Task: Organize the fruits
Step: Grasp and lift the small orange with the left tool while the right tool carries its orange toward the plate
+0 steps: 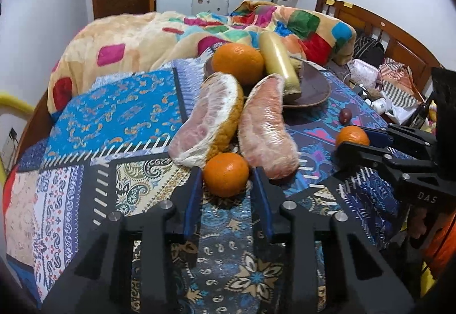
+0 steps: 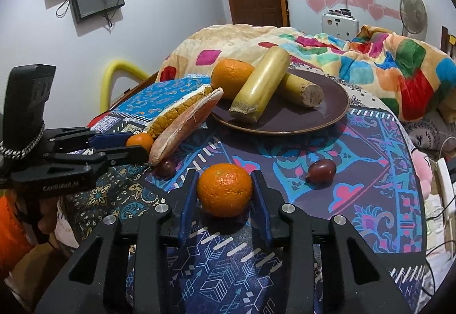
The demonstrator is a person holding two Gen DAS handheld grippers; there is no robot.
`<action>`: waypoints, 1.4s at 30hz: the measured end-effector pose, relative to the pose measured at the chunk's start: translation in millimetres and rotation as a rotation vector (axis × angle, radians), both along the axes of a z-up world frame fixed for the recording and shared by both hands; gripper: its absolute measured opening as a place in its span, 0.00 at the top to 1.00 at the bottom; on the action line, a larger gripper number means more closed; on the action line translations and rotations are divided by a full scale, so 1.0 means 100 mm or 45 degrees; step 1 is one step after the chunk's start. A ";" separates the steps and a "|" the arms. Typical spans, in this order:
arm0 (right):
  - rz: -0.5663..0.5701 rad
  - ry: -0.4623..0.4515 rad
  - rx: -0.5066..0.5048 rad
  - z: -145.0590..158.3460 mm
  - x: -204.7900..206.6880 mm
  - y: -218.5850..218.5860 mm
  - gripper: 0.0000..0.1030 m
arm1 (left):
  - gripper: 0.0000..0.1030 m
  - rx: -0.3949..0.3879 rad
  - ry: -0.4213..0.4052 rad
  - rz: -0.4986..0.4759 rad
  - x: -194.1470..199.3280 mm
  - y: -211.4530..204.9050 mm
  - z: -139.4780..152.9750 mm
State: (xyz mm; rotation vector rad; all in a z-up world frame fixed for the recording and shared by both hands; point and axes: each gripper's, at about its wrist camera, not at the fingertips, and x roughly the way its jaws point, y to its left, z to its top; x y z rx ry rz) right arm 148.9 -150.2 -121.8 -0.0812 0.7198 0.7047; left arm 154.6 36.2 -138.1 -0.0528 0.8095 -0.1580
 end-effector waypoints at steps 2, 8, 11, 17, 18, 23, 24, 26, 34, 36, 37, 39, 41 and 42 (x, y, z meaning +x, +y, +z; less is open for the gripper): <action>-0.007 0.004 0.002 0.00 0.01 -0.01 0.67 | 0.68 -0.040 0.013 -0.003 0.03 0.03 -0.02; -0.042 -0.016 0.015 0.07 0.05 -0.11 0.67 | 0.69 -0.032 -0.020 -0.010 -0.01 0.00 0.04; -0.064 -0.047 0.017 0.15 0.06 -0.15 0.67 | 0.69 -0.039 -0.044 -0.007 -0.03 0.00 0.11; -0.105 -0.113 0.038 0.34 0.12 -0.24 0.67 | 0.69 -0.032 -0.112 -0.018 0.00 -0.04 0.30; -0.108 -0.121 0.042 0.37 0.13 -0.25 0.67 | 0.69 -0.038 -0.123 -0.020 0.01 -0.05 0.34; -0.124 -0.160 0.054 0.50 0.21 -0.28 0.67 | 0.69 -0.042 -0.170 -0.034 0.11 -0.13 0.47; -0.125 -0.167 0.053 0.52 0.23 -0.27 0.67 | 0.69 -0.040 -0.175 -0.038 0.13 -0.15 0.48; -0.133 -0.186 0.036 0.54 0.28 -0.26 0.67 | 0.69 -0.036 -0.184 -0.049 0.20 -0.21 0.52; -0.140 -0.171 -0.028 0.54 0.53 -0.22 0.67 | 0.69 -0.020 -0.194 -0.066 0.48 -0.35 0.60; -0.138 -0.157 -0.033 0.53 0.58 -0.22 0.67 | 0.69 -0.026 -0.189 -0.069 0.57 -0.38 0.62; -0.138 -0.143 -0.039 0.52 0.63 -0.22 0.67 | 0.69 -0.035 -0.184 -0.073 0.60 -0.39 0.62; -0.138 -0.126 -0.048 0.50 0.70 -0.23 0.67 | 0.68 -0.054 -0.170 -0.081 0.67 -0.41 0.62; -0.157 -0.099 -0.055 0.47 0.80 -0.28 0.67 | 0.68 -0.085 -0.146 -0.100 0.74 -0.45 0.62; -0.161 -0.091 -0.057 0.47 0.83 -0.29 0.67 | 0.68 -0.102 -0.131 -0.113 0.78 -0.47 0.61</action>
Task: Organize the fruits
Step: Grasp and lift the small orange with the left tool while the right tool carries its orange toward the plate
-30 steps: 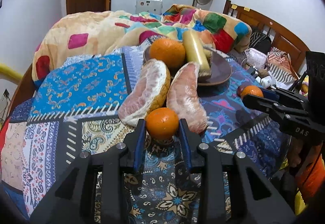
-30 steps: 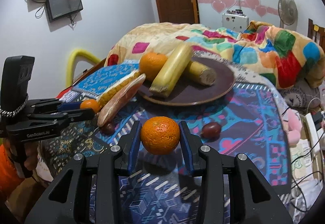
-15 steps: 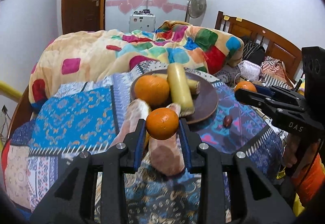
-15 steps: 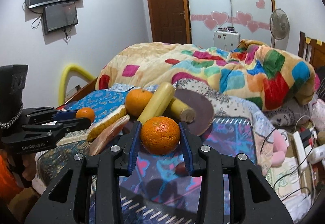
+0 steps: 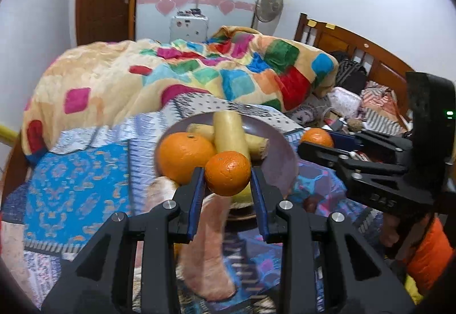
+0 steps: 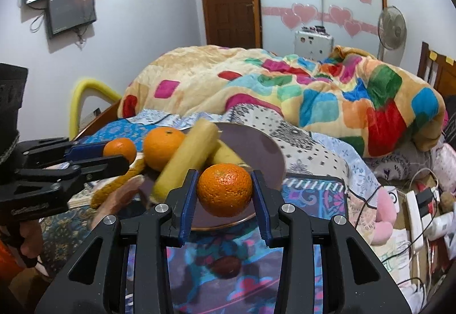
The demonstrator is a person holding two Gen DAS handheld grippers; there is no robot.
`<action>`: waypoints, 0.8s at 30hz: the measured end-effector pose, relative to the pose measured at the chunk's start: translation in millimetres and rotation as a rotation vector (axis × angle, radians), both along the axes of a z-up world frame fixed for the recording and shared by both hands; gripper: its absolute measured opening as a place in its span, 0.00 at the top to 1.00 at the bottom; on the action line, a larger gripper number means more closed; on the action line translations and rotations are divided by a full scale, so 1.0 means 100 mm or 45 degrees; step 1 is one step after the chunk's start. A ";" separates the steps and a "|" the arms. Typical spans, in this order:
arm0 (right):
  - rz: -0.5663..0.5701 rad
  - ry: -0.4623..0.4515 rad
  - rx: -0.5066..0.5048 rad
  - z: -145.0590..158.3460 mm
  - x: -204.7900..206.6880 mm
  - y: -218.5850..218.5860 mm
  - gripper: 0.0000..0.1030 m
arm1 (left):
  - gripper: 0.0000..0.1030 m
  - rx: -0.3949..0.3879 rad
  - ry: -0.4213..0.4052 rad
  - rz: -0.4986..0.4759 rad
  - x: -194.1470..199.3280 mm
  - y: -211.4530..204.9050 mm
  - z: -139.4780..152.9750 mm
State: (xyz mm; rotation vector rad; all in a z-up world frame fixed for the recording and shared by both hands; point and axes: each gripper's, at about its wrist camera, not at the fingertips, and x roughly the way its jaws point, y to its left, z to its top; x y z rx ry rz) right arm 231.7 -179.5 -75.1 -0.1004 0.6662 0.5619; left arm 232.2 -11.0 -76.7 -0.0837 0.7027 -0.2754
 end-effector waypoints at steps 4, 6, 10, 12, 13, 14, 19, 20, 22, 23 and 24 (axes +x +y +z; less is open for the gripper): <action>-0.042 0.013 -0.024 -0.02 0.10 -0.11 0.67 | 0.68 0.030 0.015 -0.035 0.10 -0.19 -0.03; -0.050 0.021 -0.026 -0.02 0.10 -0.18 0.67 | 0.68 0.038 0.020 -0.054 0.13 -0.28 -0.05; -0.053 0.015 -0.032 -0.01 0.06 -0.22 0.67 | 0.68 0.070 0.045 -0.114 0.19 -0.50 -0.11; -0.049 0.008 -0.040 0.00 0.04 -0.22 0.67 | 0.68 0.124 0.043 -0.117 0.21 -0.60 -0.14; -0.048 0.003 -0.043 0.00 0.03 -0.22 0.67 | 0.68 0.141 0.049 -0.120 0.23 -0.64 -0.16; -0.045 -0.003 -0.048 0.00 0.03 -0.22 0.67 | 0.68 0.143 0.061 -0.128 0.25 -0.67 -0.18; -0.034 -0.025 -0.070 0.01 0.01 -0.19 0.67 | 0.68 0.140 0.084 -0.114 0.31 -0.69 -0.25; -0.032 -0.027 -0.073 0.01 0.01 -0.19 0.67 | 0.68 0.140 0.086 -0.111 0.32 -0.69 -0.25; -0.028 -0.026 -0.073 0.00 0.01 -0.19 0.67 | 0.68 0.138 0.095 -0.105 0.34 -0.69 -0.27; -0.028 -0.024 -0.071 0.00 0.01 -0.18 0.67 | 0.67 0.131 0.102 -0.105 0.35 -0.68 -0.28; -0.027 -0.023 -0.069 -0.01 0.01 -0.18 0.67 | 0.65 0.119 0.108 -0.109 0.35 -0.67 -0.29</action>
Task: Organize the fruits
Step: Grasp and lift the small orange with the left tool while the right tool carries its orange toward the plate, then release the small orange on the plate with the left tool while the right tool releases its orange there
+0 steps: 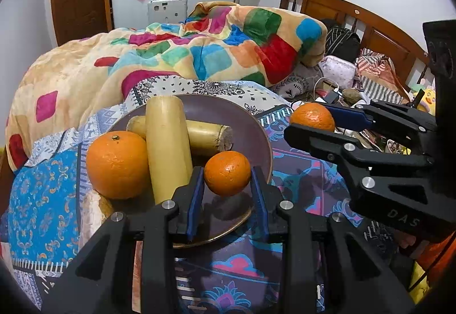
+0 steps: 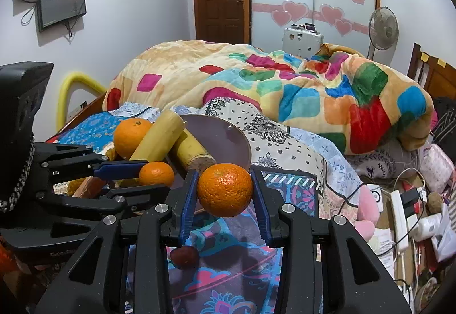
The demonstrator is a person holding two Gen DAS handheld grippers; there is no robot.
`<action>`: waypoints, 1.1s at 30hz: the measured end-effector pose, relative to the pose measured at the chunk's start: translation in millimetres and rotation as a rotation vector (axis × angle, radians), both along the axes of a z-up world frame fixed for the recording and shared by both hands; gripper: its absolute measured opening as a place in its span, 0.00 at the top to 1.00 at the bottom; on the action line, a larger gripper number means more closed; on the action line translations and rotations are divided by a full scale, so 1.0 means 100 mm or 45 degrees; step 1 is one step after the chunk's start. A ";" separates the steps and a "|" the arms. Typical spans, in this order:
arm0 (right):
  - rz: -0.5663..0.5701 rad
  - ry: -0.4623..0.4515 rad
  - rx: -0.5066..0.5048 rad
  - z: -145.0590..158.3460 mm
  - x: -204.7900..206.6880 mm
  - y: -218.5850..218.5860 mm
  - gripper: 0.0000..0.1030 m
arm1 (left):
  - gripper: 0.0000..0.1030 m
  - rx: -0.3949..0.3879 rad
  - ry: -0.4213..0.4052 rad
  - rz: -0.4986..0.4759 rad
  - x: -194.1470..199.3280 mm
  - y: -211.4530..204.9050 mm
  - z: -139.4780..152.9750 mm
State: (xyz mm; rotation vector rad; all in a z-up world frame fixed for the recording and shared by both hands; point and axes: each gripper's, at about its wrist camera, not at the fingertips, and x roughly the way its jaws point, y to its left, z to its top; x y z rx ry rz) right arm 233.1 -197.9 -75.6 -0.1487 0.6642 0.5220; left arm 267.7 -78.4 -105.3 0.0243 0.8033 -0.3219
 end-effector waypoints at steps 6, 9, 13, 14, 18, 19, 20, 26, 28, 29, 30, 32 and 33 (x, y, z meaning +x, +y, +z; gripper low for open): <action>0.006 -0.007 -0.009 0.01 0.00 0.02 0.67 | 0.60 -0.028 -0.017 0.003 -0.04 0.03 0.04; 0.011 -0.011 -0.017 0.03 0.01 0.05 0.67 | 0.60 -0.025 -0.050 0.018 -0.11 0.08 0.09; 0.029 0.014 -0.016 -0.01 0.05 0.12 0.67 | 0.60 -0.056 -0.085 0.055 -0.21 0.25 0.19; 0.036 0.026 -0.020 -0.04 0.07 0.15 0.67 | 0.60 -0.058 -0.089 0.066 -0.22 0.30 0.20; 0.060 0.051 -0.043 -0.10 0.09 0.25 0.67 | 0.60 -0.034 -0.108 0.116 -0.28 0.51 0.24; 0.067 0.066 -0.052 -0.13 0.11 0.28 0.67 | 0.60 -0.035 -0.107 0.130 -0.30 0.57 0.24; 0.072 0.079 -0.057 -0.16 0.12 0.31 0.67 | 0.60 -0.036 -0.105 0.143 -0.31 0.64 0.24; 0.070 0.125 -0.092 -0.25 0.18 0.40 0.66 | 0.60 -0.048 -0.107 0.208 -0.37 0.90 0.20; 0.072 0.136 -0.095 -0.26 0.17 0.42 0.66 | 0.60 -0.046 -0.111 0.222 -0.38 0.97 0.19; 0.072 0.140 -0.098 -0.26 0.17 0.42 0.66 | 0.60 -0.044 -0.111 0.227 -0.39 0.99 0.19; 0.073 0.142 -0.101 -0.26 0.16 0.43 0.66 | 0.60 -0.043 -0.110 0.233 -0.40 1.02 0.18; 0.076 0.135 -0.107 -0.25 0.13 0.44 0.66 | 0.60 -0.044 -0.104 0.244 -0.41 1.07 0.17; 0.076 0.126 -0.106 -0.23 0.10 0.44 0.65 | 0.60 -0.043 -0.100 0.248 -0.42 1.09 0.16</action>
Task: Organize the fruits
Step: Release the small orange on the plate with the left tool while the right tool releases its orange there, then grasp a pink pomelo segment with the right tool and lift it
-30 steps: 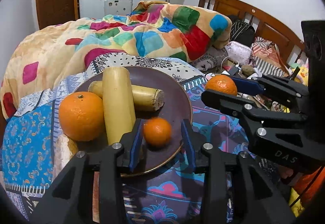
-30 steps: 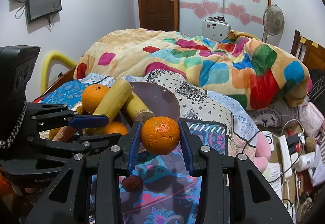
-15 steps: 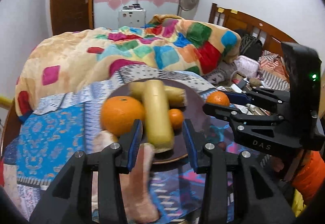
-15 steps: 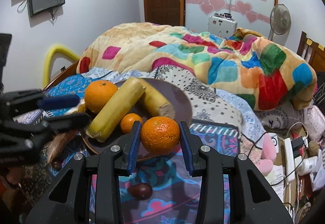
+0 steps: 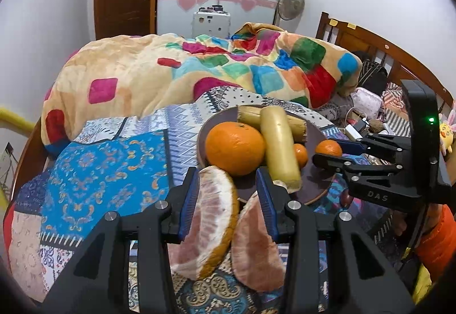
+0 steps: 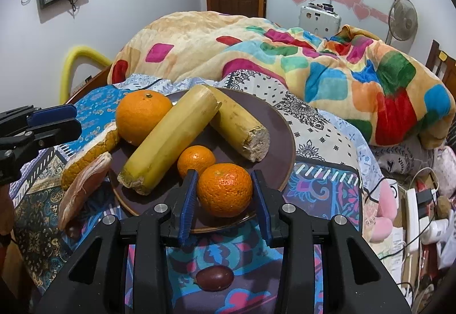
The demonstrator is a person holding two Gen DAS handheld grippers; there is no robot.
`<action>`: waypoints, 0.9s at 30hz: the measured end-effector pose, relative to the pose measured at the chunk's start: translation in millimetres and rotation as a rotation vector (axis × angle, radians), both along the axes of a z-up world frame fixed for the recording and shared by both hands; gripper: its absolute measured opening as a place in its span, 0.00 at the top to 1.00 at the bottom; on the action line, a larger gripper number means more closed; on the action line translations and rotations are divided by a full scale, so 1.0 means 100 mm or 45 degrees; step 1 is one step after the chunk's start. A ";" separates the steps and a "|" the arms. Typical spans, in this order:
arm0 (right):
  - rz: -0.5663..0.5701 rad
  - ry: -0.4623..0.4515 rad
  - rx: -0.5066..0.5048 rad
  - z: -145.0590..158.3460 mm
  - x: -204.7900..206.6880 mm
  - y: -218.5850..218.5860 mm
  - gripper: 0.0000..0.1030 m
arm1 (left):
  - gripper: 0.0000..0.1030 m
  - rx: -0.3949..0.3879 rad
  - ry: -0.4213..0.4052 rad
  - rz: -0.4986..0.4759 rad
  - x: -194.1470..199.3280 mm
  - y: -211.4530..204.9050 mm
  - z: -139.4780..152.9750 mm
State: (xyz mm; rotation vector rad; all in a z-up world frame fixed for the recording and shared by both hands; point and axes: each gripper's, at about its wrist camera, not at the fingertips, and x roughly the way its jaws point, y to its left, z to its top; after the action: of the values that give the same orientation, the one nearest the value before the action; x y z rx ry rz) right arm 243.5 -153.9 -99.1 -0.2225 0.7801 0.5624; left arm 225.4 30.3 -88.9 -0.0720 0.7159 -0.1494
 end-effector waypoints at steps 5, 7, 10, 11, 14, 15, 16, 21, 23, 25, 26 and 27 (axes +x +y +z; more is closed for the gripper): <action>-0.019 -0.061 0.000 0.10 -0.07 0.03 0.55 | 0.60 0.009 0.006 0.010 -0.07 0.05 -0.02; -0.011 -0.058 0.015 0.14 -0.11 0.04 0.55 | 0.60 0.012 0.006 0.010 -0.10 0.06 -0.02; 0.008 -0.070 0.032 0.20 -0.23 0.06 0.55 | 0.60 0.023 0.003 0.015 -0.16 0.09 -0.01; 0.021 -0.079 0.039 0.23 -0.30 0.09 0.54 | 0.60 0.025 0.004 0.017 -0.19 0.10 -0.01; 0.063 -0.094 0.053 0.27 -0.47 0.17 0.51 | 0.60 0.031 0.013 0.023 -0.29 0.15 -0.02; 0.074 -0.096 0.056 0.28 -0.51 0.20 0.51 | 0.60 0.035 0.017 0.027 -0.33 0.17 -0.04; 0.085 -0.097 0.060 0.28 -0.55 0.24 0.51 | 0.60 0.035 0.021 0.032 -0.37 0.20 -0.05; 0.091 -0.106 0.088 0.26 -0.70 0.40 0.51 | 0.60 0.026 0.045 0.051 -0.56 0.32 -0.12; 0.100 -0.075 0.099 0.21 -0.72 0.50 0.51 | 0.60 0.022 0.049 0.058 -0.63 0.37 -0.13; 0.104 -0.051 0.100 0.15 -0.73 0.57 0.51 | 0.60 0.020 0.051 0.062 -0.68 0.42 -0.14; 0.095 -0.043 0.099 0.12 -0.74 0.61 0.51 | 0.60 0.021 0.050 0.065 -0.72 0.44 -0.15; 0.092 -0.032 0.098 0.09 -0.74 0.64 0.51 | 0.60 0.021 0.048 0.069 -0.75 0.46 -0.16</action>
State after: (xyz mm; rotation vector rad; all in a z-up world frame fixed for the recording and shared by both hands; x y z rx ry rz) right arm 169.9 -89.4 -89.9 -0.1865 0.7268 0.6555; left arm 150.6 76.3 -104.4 -0.0781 0.7519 -0.0908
